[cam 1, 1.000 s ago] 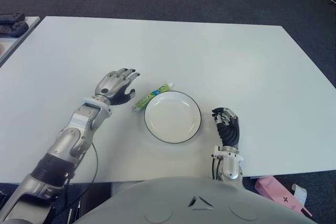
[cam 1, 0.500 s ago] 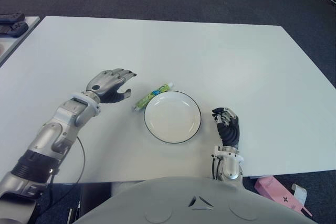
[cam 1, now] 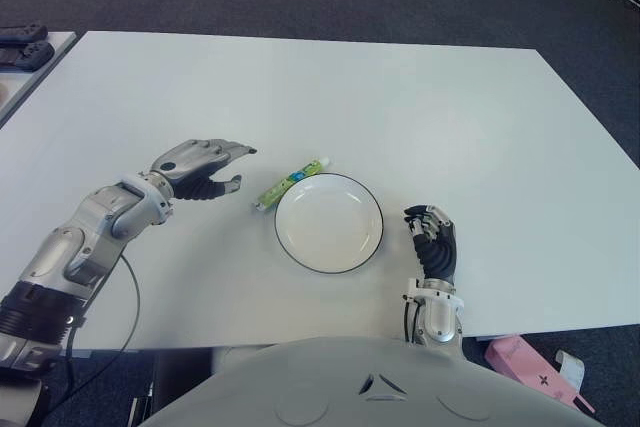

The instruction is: Put the toothpaste on the table into the plate.

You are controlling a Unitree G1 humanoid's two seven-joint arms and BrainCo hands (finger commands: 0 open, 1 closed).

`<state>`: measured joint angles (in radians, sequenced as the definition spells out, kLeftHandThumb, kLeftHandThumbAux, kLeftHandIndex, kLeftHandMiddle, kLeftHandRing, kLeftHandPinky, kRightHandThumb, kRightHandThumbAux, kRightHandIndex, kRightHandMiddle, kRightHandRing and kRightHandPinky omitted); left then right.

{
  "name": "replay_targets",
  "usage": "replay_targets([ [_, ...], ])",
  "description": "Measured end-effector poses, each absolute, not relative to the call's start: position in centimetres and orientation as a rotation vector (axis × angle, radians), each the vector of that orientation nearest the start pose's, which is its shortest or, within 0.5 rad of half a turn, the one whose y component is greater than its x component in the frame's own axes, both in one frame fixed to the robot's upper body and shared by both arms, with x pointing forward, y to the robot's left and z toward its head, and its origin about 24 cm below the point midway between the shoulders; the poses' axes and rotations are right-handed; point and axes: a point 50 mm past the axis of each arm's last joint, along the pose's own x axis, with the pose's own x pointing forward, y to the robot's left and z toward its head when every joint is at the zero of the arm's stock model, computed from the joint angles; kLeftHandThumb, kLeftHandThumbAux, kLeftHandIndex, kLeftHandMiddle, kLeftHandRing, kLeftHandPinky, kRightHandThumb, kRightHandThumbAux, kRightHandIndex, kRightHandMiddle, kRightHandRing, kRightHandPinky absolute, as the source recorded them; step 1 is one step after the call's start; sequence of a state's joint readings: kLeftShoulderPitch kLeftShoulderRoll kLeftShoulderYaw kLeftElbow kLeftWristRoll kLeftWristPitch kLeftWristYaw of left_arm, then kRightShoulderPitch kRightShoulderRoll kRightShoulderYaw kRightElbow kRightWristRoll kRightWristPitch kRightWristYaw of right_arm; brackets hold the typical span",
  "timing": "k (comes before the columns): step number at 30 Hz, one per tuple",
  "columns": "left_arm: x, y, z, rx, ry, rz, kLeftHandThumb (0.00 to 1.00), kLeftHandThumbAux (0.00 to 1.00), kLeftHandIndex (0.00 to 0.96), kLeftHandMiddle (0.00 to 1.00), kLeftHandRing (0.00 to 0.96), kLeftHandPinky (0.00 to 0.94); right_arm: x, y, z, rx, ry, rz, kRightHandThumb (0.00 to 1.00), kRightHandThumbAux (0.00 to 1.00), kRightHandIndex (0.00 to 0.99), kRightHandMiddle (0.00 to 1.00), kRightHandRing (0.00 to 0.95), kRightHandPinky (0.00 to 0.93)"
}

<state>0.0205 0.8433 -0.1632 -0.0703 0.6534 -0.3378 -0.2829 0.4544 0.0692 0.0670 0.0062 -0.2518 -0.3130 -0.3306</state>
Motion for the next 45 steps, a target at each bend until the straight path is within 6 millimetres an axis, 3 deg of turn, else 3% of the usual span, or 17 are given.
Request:
replay_targets([
  [9, 22.9, 21.8, 7.5, 1.463, -0.080, -0.768, 0.680, 0.285, 0.078, 0.130, 0.186, 0.258, 14.8, -15.4, -1.4, -0.185, 0.101, -0.323, 0.701, 0.731, 0.424, 0.464, 0.453, 0.440],
  [20, 22.0, 21.4, 7.0, 1.452, -0.050, -0.862, 0.625, 0.239, 0.005, 0.079, 0.135, 0.209, 14.8, -15.5, -1.5, -0.185, 0.100, -0.327, 0.701, 0.731, 0.424, 0.465, 0.457, 0.439],
  [33, 21.7, 21.0, 6.7, 1.471, -0.040, -0.909, 0.605, 0.214, 0.000, 0.085, 0.130, 0.204, 14.7, -15.4, -1.5, -0.183, 0.096, -0.325, 0.701, 0.731, 0.425, 0.464, 0.457, 0.441],
  [45, 21.3, 20.1, 4.9, 1.543, -0.020, -0.904, 0.577, 0.216, 0.000, 0.095, 0.126, 0.205, 14.6, -15.5, -1.5, -0.183, 0.097, -0.334, 0.700, 0.731, 0.425, 0.468, 0.460, 0.445],
])
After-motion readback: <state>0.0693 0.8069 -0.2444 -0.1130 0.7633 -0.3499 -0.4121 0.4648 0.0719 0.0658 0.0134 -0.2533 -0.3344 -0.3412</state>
